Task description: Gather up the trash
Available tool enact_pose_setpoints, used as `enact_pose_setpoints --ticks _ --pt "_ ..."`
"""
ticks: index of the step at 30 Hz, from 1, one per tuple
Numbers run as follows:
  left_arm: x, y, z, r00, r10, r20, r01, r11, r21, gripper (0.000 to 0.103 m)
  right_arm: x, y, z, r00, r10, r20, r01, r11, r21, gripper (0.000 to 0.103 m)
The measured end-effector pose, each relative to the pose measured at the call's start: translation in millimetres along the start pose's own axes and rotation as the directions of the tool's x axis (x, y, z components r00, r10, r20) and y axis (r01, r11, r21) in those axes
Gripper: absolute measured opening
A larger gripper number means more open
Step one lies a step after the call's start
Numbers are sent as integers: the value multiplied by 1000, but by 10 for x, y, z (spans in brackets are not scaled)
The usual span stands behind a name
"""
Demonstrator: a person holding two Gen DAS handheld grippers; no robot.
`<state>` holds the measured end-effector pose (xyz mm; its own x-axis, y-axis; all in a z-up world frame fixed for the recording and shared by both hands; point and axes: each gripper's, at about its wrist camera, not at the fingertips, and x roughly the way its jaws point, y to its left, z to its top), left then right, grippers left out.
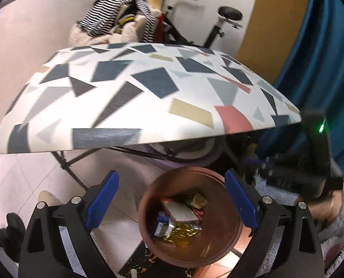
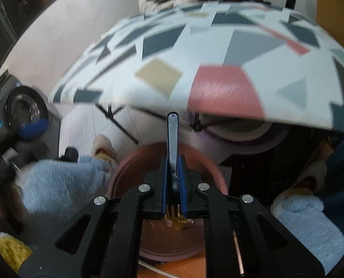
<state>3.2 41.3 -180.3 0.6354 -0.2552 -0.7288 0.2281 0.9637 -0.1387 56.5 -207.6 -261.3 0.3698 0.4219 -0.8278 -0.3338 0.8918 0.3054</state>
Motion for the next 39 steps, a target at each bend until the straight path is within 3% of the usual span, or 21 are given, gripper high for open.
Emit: enact_pose_setpoints --ticks 6,18,19,21,22,23,25,31,39 --pt "-73 72 -11 998 63 29 -63 998 -4 94 221 39 -118 997 -16 -78 15 1000 -16 13" --pt "-33 44 -41 996 82 22 -82 997 10 94 408 61 -247 987 -46 -153 41 998 -37 15" --pt "-32 46 -41 997 80 21 -80 997 9 94 418 59 -256 986 -50 -158 45 998 -36 17" --pt "-27 51 -46 997 79 17 -79 997 6 94 416 72 -247 987 -52 -151 48 998 -34 48" --pt "-24 53 -50 997 80 16 -80 997 6 94 422 87 -243 988 -54 -148 49 998 -35 70" --pt "-20 58 -54 997 82 14 -82 997 6 94 411 91 -245 988 -64 -140 59 998 -37 82" --pt "-12 58 -63 996 93 11 -93 996 11 94 418 99 -253 987 -83 -139 78 996 -38 93" --pt "-7 62 -59 995 103 12 -104 994 16 94 423 79 -233 982 -107 -156 104 994 -27 96" --pt "-95 12 88 992 120 47 -122 991 51 94 246 86 -138 985 -134 -106 132 991 -32 97"
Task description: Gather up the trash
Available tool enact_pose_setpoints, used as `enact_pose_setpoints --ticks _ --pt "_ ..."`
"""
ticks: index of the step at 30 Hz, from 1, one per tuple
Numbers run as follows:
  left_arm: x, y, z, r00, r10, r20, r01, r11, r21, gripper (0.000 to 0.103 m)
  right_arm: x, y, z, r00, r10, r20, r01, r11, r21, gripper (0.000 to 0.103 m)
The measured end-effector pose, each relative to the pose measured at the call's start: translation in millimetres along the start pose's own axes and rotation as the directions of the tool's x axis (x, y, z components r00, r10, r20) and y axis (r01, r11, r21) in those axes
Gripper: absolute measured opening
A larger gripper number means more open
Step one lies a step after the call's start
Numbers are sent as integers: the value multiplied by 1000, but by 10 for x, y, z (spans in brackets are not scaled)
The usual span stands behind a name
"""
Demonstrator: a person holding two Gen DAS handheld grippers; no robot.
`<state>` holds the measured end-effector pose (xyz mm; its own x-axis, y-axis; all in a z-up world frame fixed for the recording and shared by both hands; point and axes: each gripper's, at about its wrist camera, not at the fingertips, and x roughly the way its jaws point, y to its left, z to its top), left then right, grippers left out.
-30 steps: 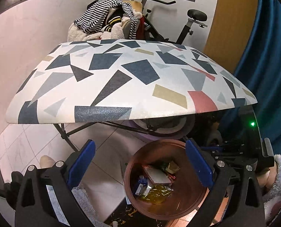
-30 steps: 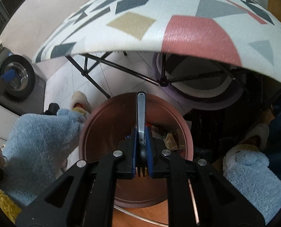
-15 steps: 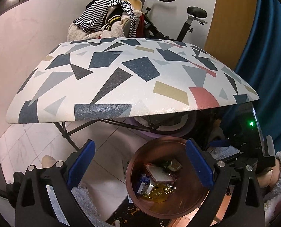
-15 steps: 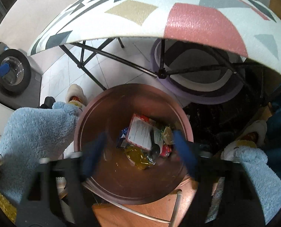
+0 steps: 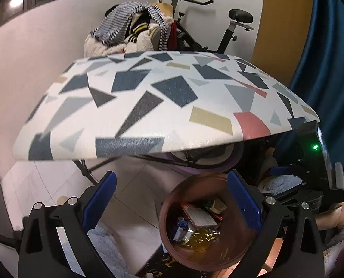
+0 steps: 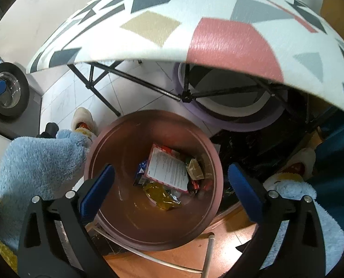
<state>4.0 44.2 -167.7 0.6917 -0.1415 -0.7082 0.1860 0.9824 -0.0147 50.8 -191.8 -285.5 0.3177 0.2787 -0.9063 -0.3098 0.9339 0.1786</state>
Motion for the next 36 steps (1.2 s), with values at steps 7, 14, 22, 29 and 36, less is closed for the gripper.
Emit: enact_pose_setpoints --ticks 7,14,22,29,36 --pt "-301 -84 493 992 15 123 -22 998 52 97 -652 39 351 984 -30 176 35 999 -26 97" --pt "-751 -135 1122 958 30 284 -41 999 31 97 -1569 12 760 922 -37 385 54 998 -34 97" --pt "-1121 -144 1500 926 63 372 -73 997 13 97 -2344 -67 978 841 -54 539 80 997 -24 97" --pt "-1230 -185 1561 922 69 380 -82 997 17 97 -2719 -64 1081 809 -66 584 99 995 -24 97" --pt "-1248 -191 1563 926 53 375 -64 998 15 97 -2888 -62 1043 801 -74 594 106 994 -19 97"
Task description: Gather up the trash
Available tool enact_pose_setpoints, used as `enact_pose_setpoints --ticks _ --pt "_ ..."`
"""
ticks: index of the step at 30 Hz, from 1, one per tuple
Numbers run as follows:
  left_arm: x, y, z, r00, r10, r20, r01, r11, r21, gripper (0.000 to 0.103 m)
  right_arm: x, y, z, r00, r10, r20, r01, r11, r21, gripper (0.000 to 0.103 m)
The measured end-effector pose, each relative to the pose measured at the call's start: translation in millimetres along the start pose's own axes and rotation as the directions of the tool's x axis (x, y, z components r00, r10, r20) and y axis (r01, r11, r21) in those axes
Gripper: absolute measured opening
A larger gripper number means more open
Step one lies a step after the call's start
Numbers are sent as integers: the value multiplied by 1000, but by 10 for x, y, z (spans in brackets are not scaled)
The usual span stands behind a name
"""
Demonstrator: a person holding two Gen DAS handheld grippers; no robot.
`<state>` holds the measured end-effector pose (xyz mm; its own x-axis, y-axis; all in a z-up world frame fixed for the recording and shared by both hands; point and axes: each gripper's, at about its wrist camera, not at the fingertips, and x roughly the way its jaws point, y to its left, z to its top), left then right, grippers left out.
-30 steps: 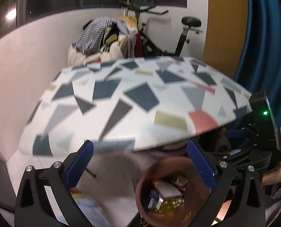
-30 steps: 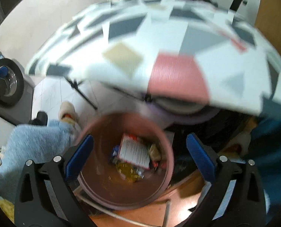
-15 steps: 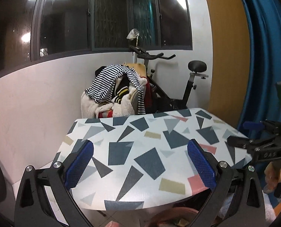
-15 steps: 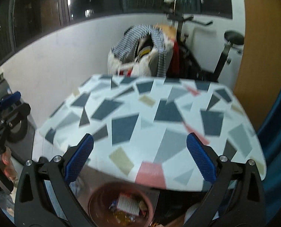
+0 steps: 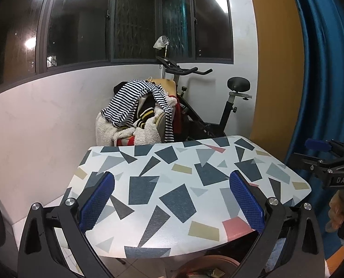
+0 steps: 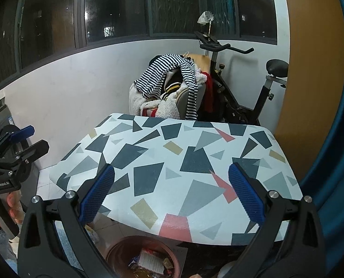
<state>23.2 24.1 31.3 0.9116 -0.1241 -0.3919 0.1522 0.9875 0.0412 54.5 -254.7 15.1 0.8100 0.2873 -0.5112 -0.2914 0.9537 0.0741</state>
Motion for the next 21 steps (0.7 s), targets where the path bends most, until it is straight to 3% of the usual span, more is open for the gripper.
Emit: enact_pose_setpoints --ticks 21 --pt "19 35 -38 1000 4 -20 -4 1000 -3 97 -43 -29 -24 1000 -12 3 12 1000 15 97"
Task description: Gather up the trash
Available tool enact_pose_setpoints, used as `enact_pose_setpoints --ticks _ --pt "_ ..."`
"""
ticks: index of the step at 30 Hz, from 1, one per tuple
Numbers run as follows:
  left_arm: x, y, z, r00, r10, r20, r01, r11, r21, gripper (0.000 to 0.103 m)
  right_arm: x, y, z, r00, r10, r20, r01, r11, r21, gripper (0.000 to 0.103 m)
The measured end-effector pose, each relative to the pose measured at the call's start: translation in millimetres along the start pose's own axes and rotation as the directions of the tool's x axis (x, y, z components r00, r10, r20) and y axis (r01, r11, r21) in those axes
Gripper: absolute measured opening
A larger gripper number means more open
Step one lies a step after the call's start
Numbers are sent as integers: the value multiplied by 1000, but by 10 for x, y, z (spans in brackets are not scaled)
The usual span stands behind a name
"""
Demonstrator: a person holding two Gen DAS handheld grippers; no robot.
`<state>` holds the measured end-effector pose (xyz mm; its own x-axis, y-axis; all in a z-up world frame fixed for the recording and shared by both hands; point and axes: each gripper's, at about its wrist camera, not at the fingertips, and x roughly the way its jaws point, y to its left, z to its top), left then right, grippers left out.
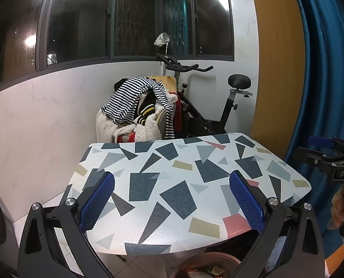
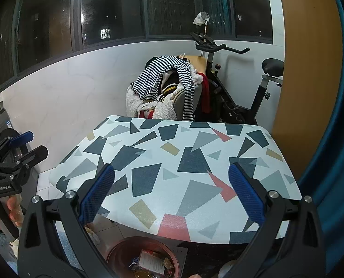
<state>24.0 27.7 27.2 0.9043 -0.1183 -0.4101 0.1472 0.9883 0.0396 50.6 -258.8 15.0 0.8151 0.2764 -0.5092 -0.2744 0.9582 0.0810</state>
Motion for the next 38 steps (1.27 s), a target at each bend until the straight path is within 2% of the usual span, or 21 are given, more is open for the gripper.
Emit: enact_pose_setpoints --ticks 30,38 --pt "6 19 -20 1000 -1 -2 1 1000 4 97 -3 0 0 1000 -1 -3 1 1000 0 97" --pt "-1 56 -27 1000 26 -9 -26 1000 10 97 3 16 -3 1000 0 -3 0 1000 -1 97"
